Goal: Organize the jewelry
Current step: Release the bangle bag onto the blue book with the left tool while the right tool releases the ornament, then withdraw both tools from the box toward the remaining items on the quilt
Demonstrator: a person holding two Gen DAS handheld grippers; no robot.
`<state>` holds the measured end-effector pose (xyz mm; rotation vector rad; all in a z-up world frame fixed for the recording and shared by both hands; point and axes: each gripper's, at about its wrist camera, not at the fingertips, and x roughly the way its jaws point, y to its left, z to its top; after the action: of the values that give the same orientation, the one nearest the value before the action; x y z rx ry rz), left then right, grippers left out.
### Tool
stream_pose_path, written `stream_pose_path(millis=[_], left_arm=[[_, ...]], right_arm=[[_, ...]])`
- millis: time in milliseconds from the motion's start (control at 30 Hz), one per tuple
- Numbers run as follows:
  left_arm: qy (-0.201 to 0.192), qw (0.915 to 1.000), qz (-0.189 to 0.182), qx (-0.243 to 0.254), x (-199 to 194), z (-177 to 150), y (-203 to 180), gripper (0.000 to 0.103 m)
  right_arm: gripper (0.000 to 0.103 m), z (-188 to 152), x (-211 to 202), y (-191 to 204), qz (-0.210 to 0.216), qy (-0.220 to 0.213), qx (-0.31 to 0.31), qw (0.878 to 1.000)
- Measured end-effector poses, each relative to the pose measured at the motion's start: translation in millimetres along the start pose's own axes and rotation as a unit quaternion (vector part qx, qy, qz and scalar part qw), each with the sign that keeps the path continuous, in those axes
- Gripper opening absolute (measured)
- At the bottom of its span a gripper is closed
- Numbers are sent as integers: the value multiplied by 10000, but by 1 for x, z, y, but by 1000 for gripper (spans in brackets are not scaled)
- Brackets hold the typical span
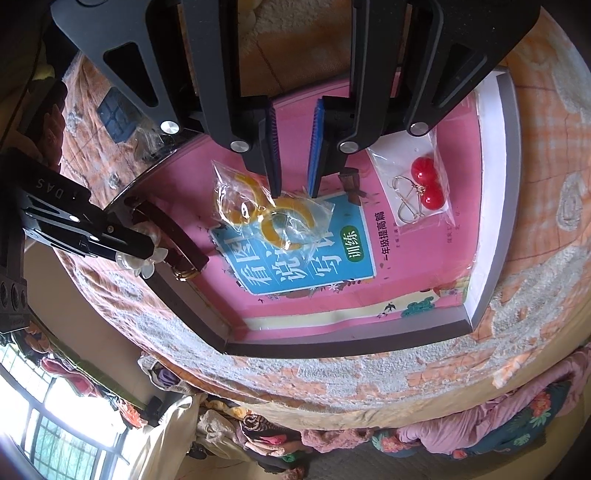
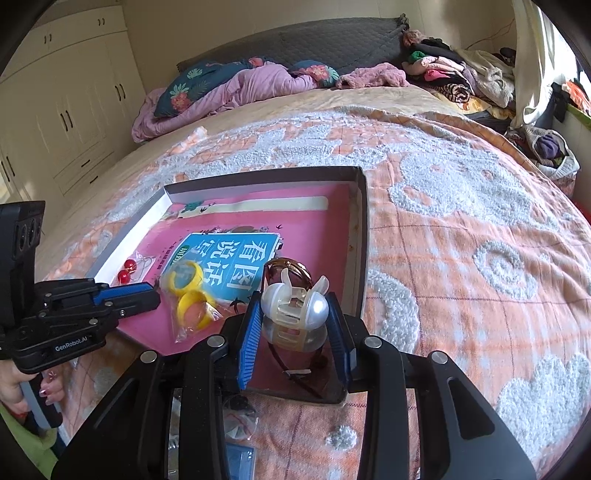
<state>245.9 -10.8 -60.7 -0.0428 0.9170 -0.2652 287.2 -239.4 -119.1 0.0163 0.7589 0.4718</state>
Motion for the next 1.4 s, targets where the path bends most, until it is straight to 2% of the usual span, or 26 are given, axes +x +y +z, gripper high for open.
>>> stream_pose_path(millis=[33,100,200,267,400,467,533,700,767,867,933,1133,1400], left_arm=[[-3,10000,11,6,-1,0,0,17],[-15,10000,16,17,-2,0,-1,19],[-34,10000,33,42,-6,0,-2,22],[-53,10000,50,56,-8,0,-2,31],[-104,9999,72,89,-13,1,-2,37],[-126,9998,119,102,-15,1,-2,45],[-127,9997,157,115,-17,0,-2,49],[-220,9995,199,71,-25,0,-2,70],[-260,9995,205,22,-28,0,-1,81],[-315,9992,250,8,-33,0,-1,90],[-357,9989,289,12,-37,0,-2,93],[-612,9972,434,-45,-58,-3,0,93],[-847,9951,429,-285,-86,-5,8,93]], right_arm=[[35,-1,-1,0,4,-2,9,10000],[45,-1,-4,-1,34,-42,52,10000],[52,-3,-9,-1,96,-85,116,9999],[55,-4,-12,-1,132,-124,136,9997],[67,-5,-19,1,185,-214,163,9995],[73,-6,-22,2,154,-258,177,9994],[74,-7,-25,1,162,-285,188,9993],[87,-7,-37,-1,203,-463,287,9983],[89,-7,-44,-1,210,-572,324,9976],[89,-7,-52,-2,216,-661,360,9969],[90,-6,-60,-1,234,-744,398,9962],[90,-7,-81,6,303,-927,450,9942],[90,-8,-104,18,334,-1076,366,9930]])
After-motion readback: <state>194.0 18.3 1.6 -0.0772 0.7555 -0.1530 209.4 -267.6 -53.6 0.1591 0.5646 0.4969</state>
